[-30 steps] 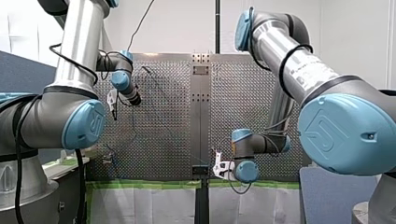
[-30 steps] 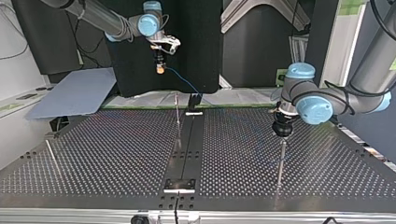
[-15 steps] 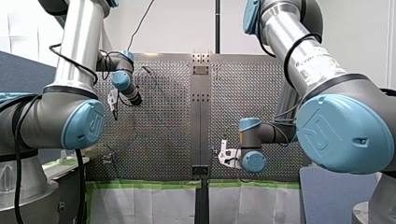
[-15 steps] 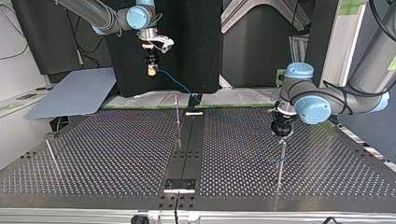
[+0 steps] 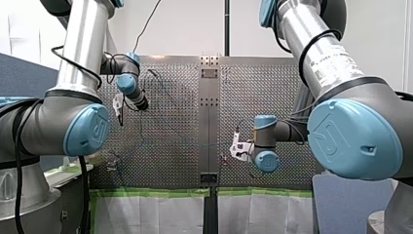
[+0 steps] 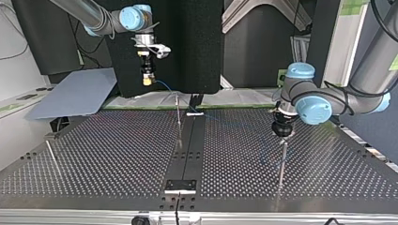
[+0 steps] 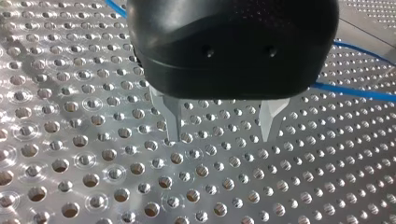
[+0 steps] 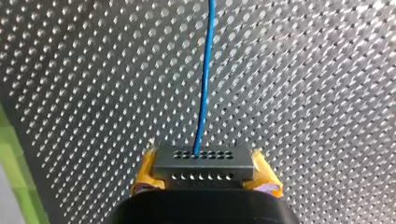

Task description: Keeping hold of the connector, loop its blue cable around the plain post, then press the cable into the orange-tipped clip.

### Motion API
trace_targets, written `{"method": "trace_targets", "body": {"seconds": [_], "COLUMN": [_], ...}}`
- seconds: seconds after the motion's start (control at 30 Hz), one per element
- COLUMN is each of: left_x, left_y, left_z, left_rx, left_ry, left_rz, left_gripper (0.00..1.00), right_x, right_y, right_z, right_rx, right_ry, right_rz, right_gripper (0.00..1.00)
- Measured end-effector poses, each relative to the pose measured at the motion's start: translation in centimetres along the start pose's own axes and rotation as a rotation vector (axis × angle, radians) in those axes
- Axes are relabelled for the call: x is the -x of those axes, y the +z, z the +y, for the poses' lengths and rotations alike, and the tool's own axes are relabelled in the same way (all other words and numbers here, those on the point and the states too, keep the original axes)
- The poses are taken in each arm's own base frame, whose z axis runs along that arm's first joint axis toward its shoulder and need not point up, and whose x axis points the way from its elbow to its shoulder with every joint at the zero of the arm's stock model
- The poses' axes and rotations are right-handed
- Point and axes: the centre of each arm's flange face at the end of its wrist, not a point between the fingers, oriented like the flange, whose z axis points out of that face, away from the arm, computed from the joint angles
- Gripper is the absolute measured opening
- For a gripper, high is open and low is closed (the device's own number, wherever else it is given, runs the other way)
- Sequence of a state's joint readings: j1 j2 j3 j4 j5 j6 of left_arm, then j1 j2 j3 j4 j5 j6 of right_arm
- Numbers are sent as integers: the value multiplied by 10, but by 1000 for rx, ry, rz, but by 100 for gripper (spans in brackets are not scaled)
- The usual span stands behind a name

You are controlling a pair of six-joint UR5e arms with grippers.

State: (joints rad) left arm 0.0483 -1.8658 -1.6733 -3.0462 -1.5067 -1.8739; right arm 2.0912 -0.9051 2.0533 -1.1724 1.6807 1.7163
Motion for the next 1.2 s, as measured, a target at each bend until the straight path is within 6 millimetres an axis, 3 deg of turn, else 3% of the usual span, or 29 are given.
{"method": "trace_targets", "body": {"seconds": [0.23,0.57,0.73,1.2], "left_x": [0,-10,-10,-35], "left_y": [0,0,3,-4], "left_z": [1,13,17,63], "left_rx": [18,10,-2,-22], "left_ry": [-6,-90,-137,-303], "left_rz": [-5,-6,-31,-58], "left_gripper": [83,88,93,95], "right_x": [4,42,49,51], "right_y": [-2,-12,-14,-14], "right_z": [-3,7,9,9], "right_rx": [-18,2,5,5], "right_ry": [-6,-22,-28,-35], "right_rz": [-9,-75,-83,-83], "right_gripper": [0,0,0,0]}}
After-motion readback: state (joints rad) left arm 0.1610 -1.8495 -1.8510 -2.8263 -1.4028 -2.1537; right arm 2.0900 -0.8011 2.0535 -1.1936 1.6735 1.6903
